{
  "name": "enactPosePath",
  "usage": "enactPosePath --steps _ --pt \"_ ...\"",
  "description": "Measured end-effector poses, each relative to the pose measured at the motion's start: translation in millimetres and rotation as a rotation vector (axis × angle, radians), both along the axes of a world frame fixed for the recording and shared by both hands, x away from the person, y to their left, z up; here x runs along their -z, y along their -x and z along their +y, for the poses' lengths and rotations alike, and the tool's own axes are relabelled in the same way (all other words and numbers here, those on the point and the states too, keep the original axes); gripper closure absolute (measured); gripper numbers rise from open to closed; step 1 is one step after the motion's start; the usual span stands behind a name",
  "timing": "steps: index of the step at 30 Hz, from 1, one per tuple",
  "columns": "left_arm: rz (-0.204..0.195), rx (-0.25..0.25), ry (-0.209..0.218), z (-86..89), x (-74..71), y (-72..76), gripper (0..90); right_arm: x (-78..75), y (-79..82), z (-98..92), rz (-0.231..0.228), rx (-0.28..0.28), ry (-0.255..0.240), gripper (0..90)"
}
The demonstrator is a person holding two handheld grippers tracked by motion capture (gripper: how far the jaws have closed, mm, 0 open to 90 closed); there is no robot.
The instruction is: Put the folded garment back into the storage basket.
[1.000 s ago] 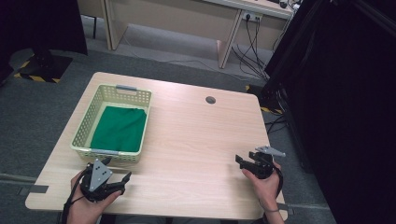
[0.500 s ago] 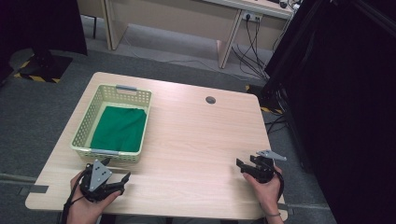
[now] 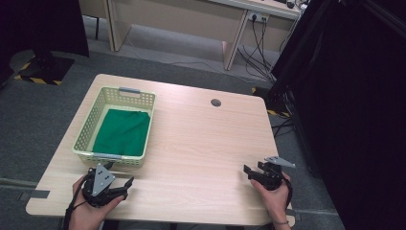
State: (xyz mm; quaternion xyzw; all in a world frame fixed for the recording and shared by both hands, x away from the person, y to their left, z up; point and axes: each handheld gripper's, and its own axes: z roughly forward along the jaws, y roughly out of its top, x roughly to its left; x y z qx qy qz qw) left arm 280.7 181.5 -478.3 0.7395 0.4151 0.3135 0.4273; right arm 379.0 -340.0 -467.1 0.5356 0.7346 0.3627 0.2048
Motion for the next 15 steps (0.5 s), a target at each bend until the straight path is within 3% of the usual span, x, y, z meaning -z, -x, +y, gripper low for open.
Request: enactPosePath --steps 15 --pt "0.005 0.000 -0.004 0.3 1.2 -1.5 16.7 5.7 0.0 -2.2 0.002 0.006 0.002 29.4"
